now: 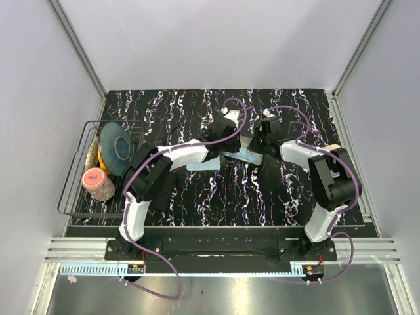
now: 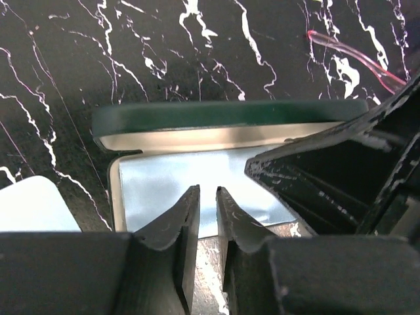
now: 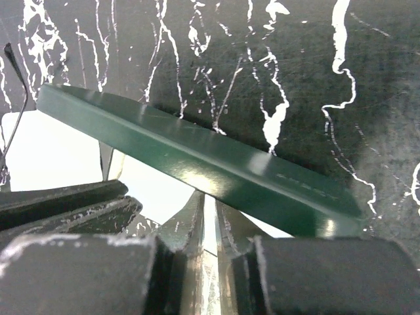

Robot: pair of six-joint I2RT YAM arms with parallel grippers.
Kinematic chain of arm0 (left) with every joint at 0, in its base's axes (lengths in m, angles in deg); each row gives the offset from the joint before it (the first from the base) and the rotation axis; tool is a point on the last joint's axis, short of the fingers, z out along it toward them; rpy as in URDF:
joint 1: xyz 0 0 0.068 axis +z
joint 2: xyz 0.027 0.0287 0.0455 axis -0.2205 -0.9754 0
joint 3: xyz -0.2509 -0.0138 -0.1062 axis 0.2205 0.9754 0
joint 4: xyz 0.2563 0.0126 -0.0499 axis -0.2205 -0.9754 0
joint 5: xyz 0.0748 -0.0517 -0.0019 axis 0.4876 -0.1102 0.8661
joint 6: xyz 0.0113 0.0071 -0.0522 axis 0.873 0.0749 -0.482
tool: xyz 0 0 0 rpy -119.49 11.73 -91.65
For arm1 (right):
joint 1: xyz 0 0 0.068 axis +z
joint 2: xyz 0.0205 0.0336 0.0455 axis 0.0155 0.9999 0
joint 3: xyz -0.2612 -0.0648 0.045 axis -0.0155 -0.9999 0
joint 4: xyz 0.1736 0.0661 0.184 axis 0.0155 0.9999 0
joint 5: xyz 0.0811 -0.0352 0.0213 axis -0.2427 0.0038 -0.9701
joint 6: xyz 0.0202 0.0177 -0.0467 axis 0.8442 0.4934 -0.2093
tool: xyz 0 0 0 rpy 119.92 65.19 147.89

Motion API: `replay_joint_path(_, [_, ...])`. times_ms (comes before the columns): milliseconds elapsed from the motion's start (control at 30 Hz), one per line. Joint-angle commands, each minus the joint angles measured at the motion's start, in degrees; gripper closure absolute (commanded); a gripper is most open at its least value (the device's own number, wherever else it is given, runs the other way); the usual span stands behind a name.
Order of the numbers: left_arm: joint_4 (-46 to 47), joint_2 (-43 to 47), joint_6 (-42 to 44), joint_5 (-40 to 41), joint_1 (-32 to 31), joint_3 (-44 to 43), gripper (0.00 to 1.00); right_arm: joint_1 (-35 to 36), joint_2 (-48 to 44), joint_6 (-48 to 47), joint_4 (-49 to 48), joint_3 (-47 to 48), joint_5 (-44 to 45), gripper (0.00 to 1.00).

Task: Organize the sunglasses
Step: Smooth out the glasses cleaning cloth near the sunglasses case.

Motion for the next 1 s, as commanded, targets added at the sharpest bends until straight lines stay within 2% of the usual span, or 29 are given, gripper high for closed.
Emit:
replay_joint_path(0, [1.25,-1.75,-1.24,-0.54,0.99,-2.7,0.81,1.34,0.7,0.61,-3.22,0.23,-0.69,0.85])
replay_joint_path(333, [-1.47,-6.68,-3.88,-0.63,1.43,-3.41,0.88,2.75,3.16,0.7,-2.96,-0.03,3.53,0.86])
replay_joint_path(567, [-4.28,-7.56,-5.29,0.77,1.61,-2.62,0.9,2.66,1.32,2.37,-0.32,-1.87,14.5,0.88])
replay_joint_path(967, [-5.51,-7.73,-5.9,1.04,2.05,-2.44,0.91,2.66,-3.42,5.09,8.46,-4.51,24.96,0.86])
